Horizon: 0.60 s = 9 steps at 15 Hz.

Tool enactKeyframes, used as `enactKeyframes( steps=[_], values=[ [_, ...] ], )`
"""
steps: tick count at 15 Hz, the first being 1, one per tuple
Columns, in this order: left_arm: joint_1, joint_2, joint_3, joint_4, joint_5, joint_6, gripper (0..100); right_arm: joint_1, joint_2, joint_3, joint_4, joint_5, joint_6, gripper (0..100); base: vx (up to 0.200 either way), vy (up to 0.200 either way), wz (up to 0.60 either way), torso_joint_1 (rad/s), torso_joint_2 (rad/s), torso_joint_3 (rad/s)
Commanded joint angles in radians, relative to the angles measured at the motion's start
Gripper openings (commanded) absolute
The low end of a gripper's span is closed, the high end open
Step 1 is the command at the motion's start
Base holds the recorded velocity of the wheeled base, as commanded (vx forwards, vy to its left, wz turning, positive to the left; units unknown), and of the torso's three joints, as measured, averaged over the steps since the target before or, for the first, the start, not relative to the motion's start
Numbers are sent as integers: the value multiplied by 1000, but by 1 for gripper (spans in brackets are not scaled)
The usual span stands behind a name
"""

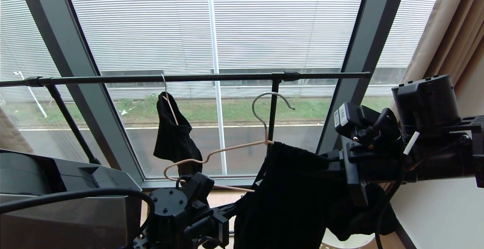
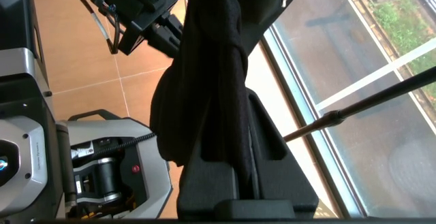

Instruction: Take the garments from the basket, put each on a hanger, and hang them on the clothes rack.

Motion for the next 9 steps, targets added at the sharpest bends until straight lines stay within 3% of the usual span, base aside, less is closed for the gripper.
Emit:
enactKeyframes(
  steps=[1,9],
  values=[
    [0,0,0,-1,0,-1,0,-6,4,-3,0,0,1,0,0,0,0,0,0,0],
    [0,-23,20,-1,-1,1,0,-43,45,-19,0,0,1,0,0,0,0,0,0,0]
  ],
)
